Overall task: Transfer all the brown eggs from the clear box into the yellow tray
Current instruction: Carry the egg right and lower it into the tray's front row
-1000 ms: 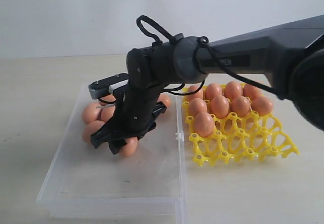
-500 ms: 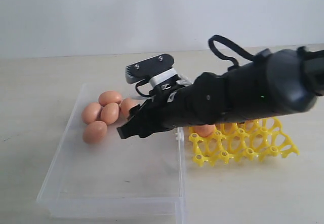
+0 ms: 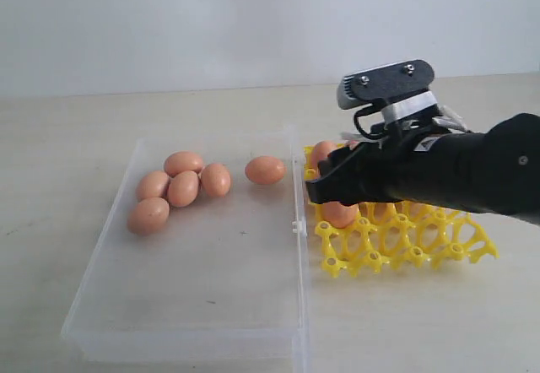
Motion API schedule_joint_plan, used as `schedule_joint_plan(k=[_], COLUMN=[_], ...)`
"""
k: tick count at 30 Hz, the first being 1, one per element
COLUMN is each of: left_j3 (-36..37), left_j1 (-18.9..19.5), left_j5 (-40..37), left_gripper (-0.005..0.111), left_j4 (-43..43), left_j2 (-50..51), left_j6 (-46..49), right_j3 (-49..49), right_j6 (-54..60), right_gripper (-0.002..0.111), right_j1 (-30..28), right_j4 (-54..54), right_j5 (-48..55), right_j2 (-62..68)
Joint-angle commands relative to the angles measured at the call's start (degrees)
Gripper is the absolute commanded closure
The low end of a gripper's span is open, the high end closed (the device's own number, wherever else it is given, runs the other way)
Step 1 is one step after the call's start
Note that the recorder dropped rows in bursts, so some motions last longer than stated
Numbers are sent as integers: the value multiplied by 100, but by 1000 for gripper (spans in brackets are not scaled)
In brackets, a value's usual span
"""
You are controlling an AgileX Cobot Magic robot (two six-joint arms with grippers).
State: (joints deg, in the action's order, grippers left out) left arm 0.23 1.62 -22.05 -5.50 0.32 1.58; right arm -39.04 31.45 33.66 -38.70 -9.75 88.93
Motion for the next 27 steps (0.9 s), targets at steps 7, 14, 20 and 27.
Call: schedule_joint_plan(k=[7,14,20,27], left_j3=[-23,-23,-23,-23], left_j1=[11,11,11,11], left_j5=[35,35,35,35], left_gripper=[107,107,107,107], left_j4=[6,6,6,6], left_j2=[-32,-32,-32,-32], left_j6=[-26,-26,-26,-26], right_j3=[-290,-780,-822,-822], right_j6=[-753,-767,-767,-767], right_gripper=[108,108,108,108], right_j1=[-1277,-1302,-1302,-1302], right_j4=[839,1248,1376,1386], right_j5=[1615,1731,1524,1157], right_j2=[137,847,1203,1241])
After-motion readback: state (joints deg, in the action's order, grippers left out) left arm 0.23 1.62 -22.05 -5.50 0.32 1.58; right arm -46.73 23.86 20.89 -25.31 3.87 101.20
